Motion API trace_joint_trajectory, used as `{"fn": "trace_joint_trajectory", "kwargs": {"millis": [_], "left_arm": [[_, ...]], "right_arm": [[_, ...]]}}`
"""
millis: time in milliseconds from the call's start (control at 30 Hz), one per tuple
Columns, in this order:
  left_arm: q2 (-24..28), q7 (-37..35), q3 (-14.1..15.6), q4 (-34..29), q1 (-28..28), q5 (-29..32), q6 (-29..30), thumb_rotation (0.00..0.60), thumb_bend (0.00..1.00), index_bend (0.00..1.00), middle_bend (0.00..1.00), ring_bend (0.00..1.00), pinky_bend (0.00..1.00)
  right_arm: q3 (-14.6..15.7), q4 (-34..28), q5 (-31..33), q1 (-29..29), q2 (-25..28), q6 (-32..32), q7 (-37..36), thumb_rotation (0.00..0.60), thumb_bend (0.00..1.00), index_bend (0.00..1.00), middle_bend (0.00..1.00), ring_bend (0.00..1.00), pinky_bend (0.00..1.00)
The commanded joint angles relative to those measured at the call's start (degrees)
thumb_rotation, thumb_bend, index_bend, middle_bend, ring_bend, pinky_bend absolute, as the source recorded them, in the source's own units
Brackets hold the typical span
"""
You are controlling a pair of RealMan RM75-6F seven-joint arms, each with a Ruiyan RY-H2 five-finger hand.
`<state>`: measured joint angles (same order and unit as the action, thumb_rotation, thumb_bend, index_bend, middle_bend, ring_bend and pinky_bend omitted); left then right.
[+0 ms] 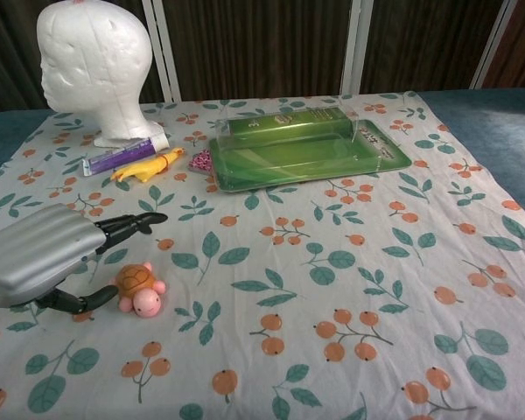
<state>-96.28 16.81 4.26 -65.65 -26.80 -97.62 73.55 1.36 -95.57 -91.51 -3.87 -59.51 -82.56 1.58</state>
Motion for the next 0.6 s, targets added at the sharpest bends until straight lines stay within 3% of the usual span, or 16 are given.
{"fn": "trace_joint_trajectory", "kwargs": {"millis": [33,167,300,500,600], "left_arm": [[5.1,3.1,0.2,-7.4,2.0,2.3,0.1,0.6,0.34,0.0,0.0,0.5,0.64],[12.4,3.1,1.1,-14.7,7.0,3.7,6.6,0.6,0.34,0.0,0.0,0.22,0.43],[18.9,-4.8,1.7,-18.8,13.5,5.3,15.8,0.6,0.34,0.0,0.0,0.03,0.22],[24.6,-17.0,2.3,-19.2,15.6,3.7,18.7,0.6,0.34,0.0,0.0,0.0,0.12],[24.9,-17.2,1.8,-18.2,15.6,3.6,18.1,0.6,0.34,0.0,0.0,0.0,0.11]], "right_arm": [[0.1,0.0,-0.1,0.1,0.1,-0.1,0.0,0.6,0.13,0.0,0.0,0.0,0.0],[0.1,0.0,-0.2,0.3,0.2,-0.5,0.0,0.6,0.13,0.0,0.0,0.0,0.0],[0.2,-0.1,0.6,0.8,0.0,-0.6,1.5,0.6,0.13,0.0,0.0,0.0,0.0],[0.2,0.0,1.4,1.4,-1.0,-0.8,4.3,0.6,0.13,0.0,0.0,0.0,0.0],[0.3,0.2,1.4,1.7,-1.2,-1.1,4.8,0.6,0.13,0.0,0.0,0.0,0.0]]}}
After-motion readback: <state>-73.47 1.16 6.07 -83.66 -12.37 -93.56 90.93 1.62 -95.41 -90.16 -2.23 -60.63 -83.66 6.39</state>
